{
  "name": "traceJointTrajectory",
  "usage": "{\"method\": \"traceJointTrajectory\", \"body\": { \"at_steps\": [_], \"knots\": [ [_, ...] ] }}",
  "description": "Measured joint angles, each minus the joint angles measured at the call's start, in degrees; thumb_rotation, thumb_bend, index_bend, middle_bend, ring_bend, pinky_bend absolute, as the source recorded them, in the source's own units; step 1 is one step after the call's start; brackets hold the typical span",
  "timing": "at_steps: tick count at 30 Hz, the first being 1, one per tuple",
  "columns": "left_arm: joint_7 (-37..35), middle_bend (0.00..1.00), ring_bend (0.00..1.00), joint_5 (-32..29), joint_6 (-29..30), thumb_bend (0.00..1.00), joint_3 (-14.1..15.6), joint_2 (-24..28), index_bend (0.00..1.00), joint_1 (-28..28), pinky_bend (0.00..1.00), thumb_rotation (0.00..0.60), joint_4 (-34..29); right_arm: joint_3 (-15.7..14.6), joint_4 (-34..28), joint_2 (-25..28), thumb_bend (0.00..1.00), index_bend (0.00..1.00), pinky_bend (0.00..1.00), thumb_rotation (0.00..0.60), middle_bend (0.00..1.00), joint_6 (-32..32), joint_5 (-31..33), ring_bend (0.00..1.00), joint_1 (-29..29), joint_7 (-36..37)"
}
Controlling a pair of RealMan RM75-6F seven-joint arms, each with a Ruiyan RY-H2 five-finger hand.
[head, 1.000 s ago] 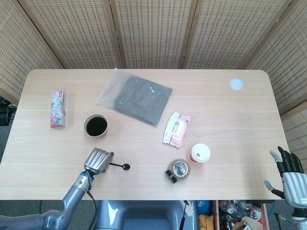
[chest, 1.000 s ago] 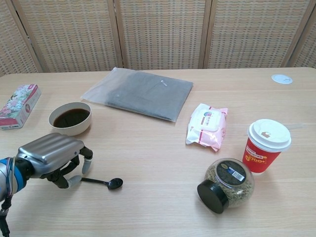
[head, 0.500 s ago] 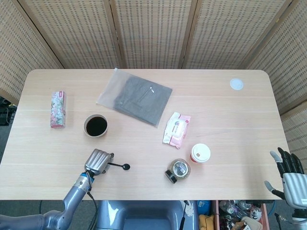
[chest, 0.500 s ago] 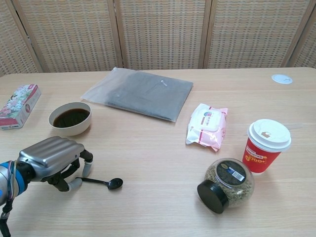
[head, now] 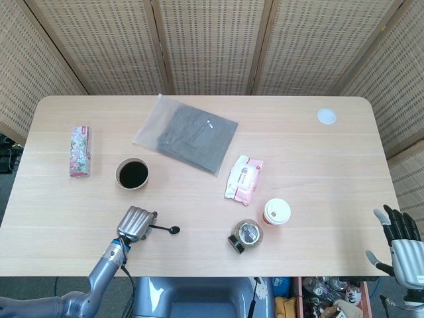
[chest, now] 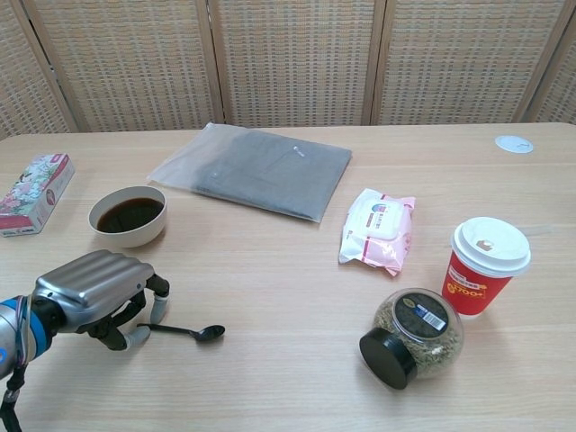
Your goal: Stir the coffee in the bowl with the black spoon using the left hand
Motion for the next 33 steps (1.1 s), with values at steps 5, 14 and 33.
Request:
{"method": "traceJointTrajectory", "body": {
  "at_steps": [5,14,33],
  "knots": [
    [-0.13,0.85,0.77,0.06,0.13,0.39,0.08,-0.15,0.52,0.05,0.71,0.6,0.17,-0.01,-0.03,0.05,0.36,0.1,0.01,0.6,0.12,-0.05,0.02,0.0,-0.02,0.05],
    [-0.58,0.85,0.77,0.6,0.81,0.39,0.14,-0.54,0.52,0.26,0.71,0.6,0.64,-0.06,-0.08,0.11,0.36,0.11,0.01,0.6,0.13,-0.05,-0.02,0.0,-0.09,0.13],
    [-0.63,0.85,0.77,0.29,0.39,0.39,0.24,-1.5,0.52,0.44,0.71,0.6,2.23,-0.04,0.06,0.28,0.36,0.12,0.01,0.6,0.13,0.11,0.13,0.0,-0.38,0.38]
  ]
}}
